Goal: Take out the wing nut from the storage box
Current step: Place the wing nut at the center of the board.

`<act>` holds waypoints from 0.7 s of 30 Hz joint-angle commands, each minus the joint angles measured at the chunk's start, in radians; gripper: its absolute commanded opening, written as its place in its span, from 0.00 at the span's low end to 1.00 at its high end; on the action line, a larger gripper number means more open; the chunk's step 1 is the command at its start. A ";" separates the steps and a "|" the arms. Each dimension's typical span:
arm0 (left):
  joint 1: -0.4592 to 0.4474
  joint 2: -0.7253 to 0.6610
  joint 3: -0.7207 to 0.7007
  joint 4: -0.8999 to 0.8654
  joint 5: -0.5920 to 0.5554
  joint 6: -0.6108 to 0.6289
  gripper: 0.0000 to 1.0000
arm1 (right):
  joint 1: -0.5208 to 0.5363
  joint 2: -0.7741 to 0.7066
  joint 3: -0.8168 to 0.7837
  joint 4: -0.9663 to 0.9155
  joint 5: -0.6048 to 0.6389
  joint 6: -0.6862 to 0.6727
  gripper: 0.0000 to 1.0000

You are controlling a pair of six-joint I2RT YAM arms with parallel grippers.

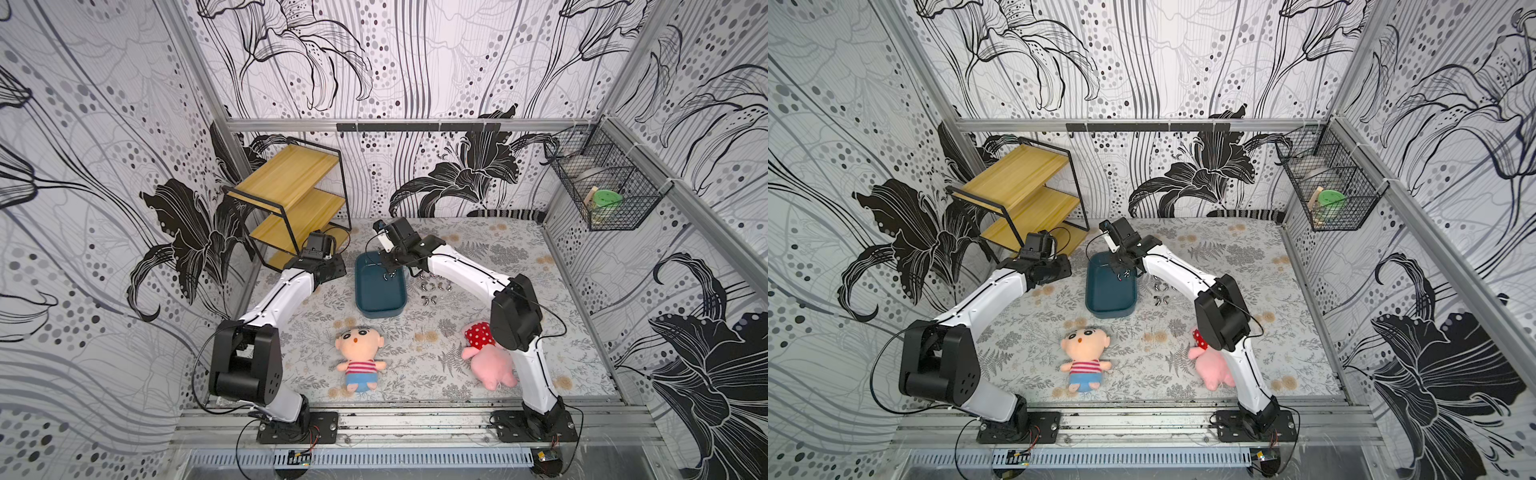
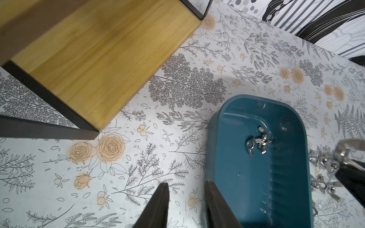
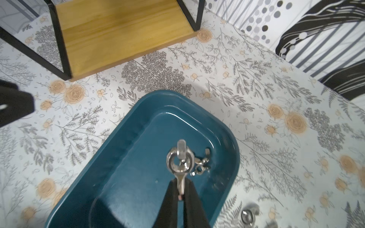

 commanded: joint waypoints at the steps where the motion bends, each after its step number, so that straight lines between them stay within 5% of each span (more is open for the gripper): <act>1: -0.027 0.017 0.051 0.003 -0.037 0.003 0.37 | -0.037 -0.116 -0.083 -0.044 -0.014 0.048 0.00; 11: -0.069 0.039 0.090 -0.020 -0.074 0.011 0.37 | -0.128 -0.359 -0.451 -0.092 -0.009 0.096 0.00; 21: -0.081 0.056 0.118 -0.030 -0.076 0.004 0.37 | -0.146 -0.381 -0.615 -0.154 -0.021 0.152 0.00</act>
